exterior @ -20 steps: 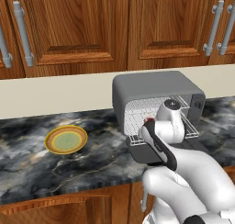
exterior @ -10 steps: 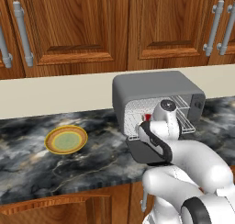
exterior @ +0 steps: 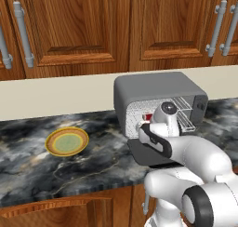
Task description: Open the toaster oven door. Place the bread on the top rack in the toaster oven and place the steak on the bottom rack.
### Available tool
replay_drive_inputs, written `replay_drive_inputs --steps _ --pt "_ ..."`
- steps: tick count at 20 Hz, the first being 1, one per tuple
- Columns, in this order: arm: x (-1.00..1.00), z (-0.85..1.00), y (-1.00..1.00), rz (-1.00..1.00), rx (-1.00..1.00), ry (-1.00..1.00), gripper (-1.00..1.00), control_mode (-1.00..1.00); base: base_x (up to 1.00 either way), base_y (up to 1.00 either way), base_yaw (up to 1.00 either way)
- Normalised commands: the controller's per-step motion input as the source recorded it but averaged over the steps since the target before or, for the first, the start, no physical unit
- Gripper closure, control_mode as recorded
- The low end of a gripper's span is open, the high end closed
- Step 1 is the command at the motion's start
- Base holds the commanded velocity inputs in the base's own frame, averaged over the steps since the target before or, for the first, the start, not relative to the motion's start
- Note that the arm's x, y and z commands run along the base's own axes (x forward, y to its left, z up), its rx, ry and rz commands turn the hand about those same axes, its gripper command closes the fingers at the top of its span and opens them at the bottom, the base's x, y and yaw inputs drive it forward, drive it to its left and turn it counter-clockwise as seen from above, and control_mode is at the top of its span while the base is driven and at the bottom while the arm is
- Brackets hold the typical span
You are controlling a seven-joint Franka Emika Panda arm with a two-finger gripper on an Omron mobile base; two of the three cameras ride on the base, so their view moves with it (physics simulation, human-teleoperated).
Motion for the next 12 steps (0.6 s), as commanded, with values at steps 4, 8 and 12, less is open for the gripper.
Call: replay_drive_inputs --steps 4,8,12 --pt "-0.11 -0.77 0.03 -0.01 0.0 -0.26 -1.0 -1.0 0.0 0.0 0.0" --pt "-0.11 -0.71 0.02 -0.01 0.0 -0.24 -1.0 -1.0 0.0 0.0 0.0" --pt "-0.36 -0.67 0.1 -0.02 0.0 -0.19 -1.0 -1.0 0.0 0.0 0.0"
